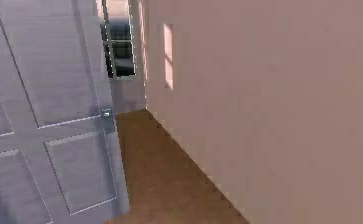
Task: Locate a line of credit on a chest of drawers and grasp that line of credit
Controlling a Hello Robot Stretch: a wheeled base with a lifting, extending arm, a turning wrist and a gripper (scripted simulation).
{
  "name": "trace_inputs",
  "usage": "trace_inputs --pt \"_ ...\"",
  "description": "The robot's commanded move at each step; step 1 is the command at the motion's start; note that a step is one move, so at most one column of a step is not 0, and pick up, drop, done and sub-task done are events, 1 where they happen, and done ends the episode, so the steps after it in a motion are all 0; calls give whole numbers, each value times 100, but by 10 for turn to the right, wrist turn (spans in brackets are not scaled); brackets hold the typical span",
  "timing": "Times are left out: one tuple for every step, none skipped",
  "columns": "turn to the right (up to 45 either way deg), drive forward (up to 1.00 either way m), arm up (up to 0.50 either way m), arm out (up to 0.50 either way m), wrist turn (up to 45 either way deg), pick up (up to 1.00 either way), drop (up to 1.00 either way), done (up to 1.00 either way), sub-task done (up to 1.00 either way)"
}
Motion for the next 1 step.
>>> trace_inputs --pt "0 100 0 0 0 0 0 0 0"
